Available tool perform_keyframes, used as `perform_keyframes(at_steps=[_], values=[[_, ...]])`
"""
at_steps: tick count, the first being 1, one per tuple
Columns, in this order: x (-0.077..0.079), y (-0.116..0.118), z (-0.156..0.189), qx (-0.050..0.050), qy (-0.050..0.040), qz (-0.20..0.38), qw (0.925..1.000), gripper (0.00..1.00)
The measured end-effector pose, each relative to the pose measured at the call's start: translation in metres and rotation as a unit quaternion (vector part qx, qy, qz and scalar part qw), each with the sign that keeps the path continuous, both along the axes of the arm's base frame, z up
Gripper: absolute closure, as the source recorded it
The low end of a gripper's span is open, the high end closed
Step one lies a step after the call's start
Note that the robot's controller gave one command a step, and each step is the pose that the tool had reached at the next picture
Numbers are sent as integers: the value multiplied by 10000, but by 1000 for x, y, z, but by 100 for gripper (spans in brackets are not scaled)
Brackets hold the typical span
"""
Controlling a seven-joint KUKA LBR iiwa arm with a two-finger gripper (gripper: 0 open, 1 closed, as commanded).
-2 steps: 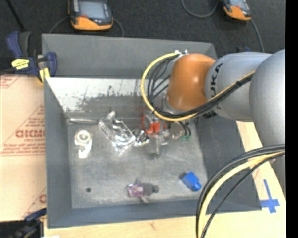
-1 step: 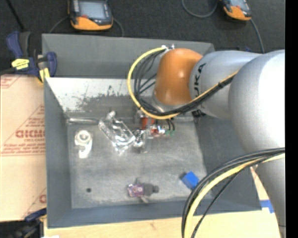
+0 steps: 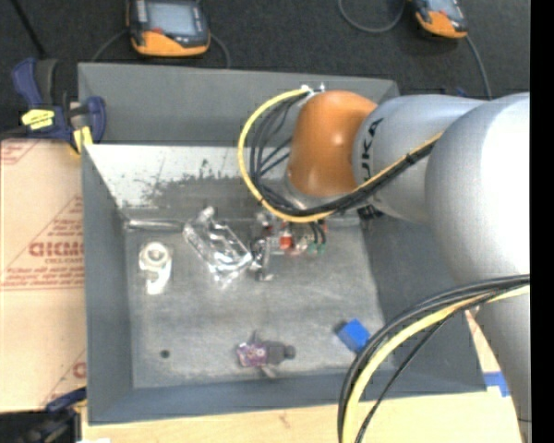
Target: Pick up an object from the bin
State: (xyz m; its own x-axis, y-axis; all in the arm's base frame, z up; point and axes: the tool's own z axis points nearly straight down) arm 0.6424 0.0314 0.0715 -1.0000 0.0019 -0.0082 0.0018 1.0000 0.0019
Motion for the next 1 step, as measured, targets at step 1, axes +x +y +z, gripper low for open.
perform_keyframes(at_steps=[1], values=[[-3, -6, 154, 3, -19, -1021, 9948, 100]])
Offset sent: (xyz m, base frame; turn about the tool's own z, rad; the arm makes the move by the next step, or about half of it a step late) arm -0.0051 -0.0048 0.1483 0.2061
